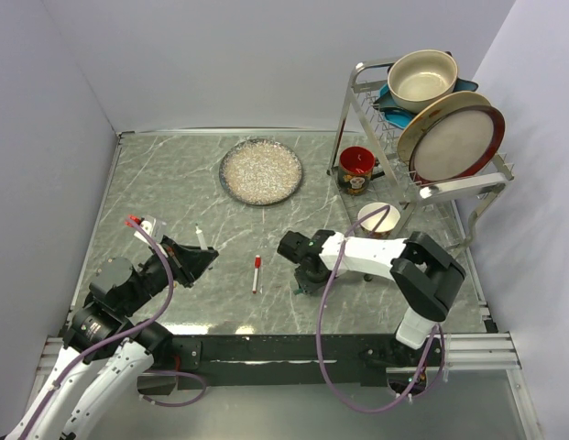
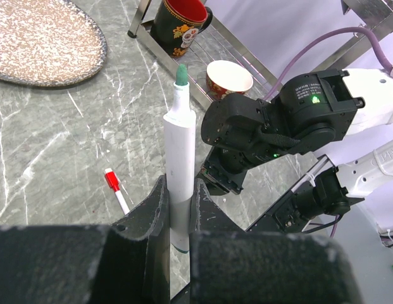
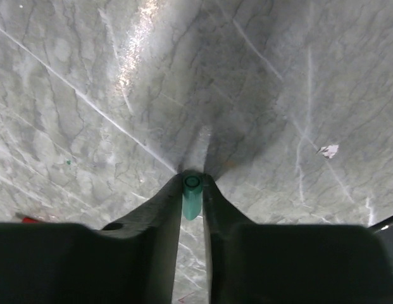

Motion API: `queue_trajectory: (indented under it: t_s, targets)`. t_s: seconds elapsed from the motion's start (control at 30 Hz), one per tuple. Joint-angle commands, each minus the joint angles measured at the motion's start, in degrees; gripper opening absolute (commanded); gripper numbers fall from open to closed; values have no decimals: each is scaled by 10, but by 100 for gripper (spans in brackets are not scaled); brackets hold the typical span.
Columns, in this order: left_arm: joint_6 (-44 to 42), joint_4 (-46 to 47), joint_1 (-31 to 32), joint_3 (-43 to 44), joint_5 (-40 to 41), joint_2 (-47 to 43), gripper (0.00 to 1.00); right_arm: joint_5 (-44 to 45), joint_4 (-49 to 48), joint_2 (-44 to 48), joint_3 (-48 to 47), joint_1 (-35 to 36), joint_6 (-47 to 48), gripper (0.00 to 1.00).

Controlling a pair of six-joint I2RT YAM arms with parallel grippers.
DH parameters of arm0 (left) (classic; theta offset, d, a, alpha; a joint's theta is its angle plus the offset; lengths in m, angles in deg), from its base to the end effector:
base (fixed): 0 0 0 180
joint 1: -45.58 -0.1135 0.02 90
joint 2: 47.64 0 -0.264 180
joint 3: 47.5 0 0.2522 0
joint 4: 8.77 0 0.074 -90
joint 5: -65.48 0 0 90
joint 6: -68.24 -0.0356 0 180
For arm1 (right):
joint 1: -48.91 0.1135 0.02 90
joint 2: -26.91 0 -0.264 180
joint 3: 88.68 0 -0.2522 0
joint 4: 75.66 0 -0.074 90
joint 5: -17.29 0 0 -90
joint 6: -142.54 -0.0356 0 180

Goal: Insert the pens into the pen caps

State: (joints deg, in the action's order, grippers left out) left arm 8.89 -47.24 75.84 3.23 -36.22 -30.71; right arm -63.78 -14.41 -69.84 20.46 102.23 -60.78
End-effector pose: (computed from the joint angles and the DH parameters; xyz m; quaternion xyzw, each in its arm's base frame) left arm 0.0702 -0.0493 0.3218 0.0666 0.7317 -0.4063 0.5432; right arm 0.1737 0.2240 0.1565 0.5000 0.8622 0.0157 0.0802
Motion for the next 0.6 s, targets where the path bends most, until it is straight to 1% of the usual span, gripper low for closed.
queue_trajectory:
  t_s: [0.0, 0.1, 0.13, 0.2, 0.27, 0.37, 0.4, 0.43, 0.57]
  targets:
    - [-9, 20, 2, 0, -2, -4, 1, 22, -8, -30, -24, 1, -102, 15]
    - [-9, 19, 2, 0, -1, -9, 1, 22, 8, -53, -42, 9, -75, 14]
    - [-9, 19, 2, -1, -1, -10, 1, 21, -1, -56, -43, 13, -67, 13]
    - [-9, 20, 2, -1, 1, -11, 1, 18, -20, -60, -36, 18, -39, 4]
    - [-9, 19, 2, 0, 4, -11, 1, 9, -34, -66, -35, 23, -24, 0]
    - [-9, 19, 2, 0, 5, -11, 1, 19, -44, -68, -29, 26, 5, 0]
    - [-9, 18, 2, 0, 7, -11, 1, 26, -52, -68, -28, 26, 31, 0]
    - [-9, 19, 2, 0, 7, -10, 1, 43, -74, -66, -25, 26, 48, 0]
    - [-7, 12, 2, 4, 19, 1, 1, 58, -131, -53, -4, 26, 115, 0]
